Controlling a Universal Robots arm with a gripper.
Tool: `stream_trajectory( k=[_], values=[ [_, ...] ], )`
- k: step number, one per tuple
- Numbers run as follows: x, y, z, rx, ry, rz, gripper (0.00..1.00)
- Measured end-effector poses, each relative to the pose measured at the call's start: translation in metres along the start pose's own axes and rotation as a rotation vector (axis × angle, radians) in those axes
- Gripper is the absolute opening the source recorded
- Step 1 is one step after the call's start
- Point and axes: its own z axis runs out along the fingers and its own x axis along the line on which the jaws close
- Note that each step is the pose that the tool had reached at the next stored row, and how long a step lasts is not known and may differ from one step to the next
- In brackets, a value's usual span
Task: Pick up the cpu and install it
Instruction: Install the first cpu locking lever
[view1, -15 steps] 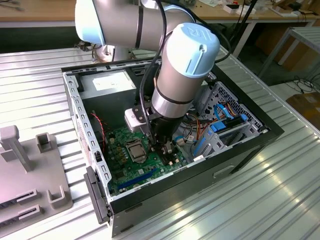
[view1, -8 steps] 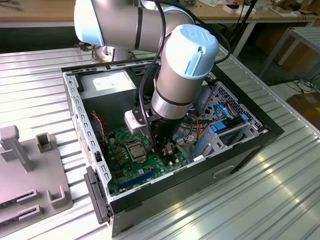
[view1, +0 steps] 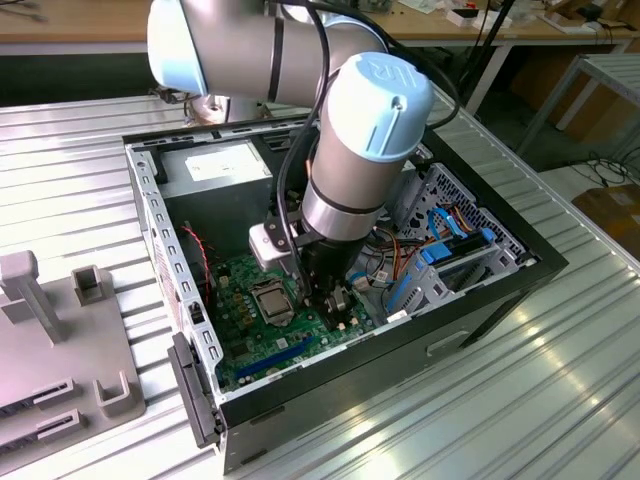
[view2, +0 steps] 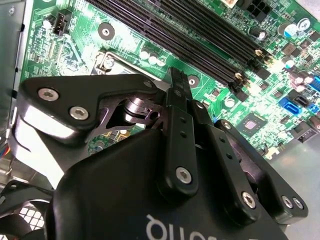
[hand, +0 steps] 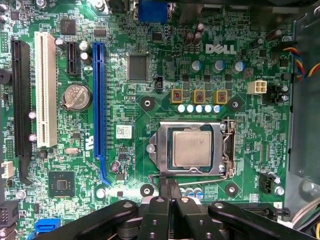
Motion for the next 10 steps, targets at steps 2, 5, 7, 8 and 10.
stream_trajectory(
  k=[2,5,7,8,10],
  values=[
    [0.0,0.0,0.0005,0.0002,0.0008,-0.001,0.11],
    [0.0,0.0,0.001,0.0007,0.0021,-0.003,0.11],
    [0.0,0.0,0.0014,0.001,0.0038,-0.006,0.11],
    [0.0,0.0,0.0015,0.001,0.0042,-0.006,0.11],
    [0.0,0.0,0.0017,0.0011,0.0053,-0.008,0.11]
  ],
)
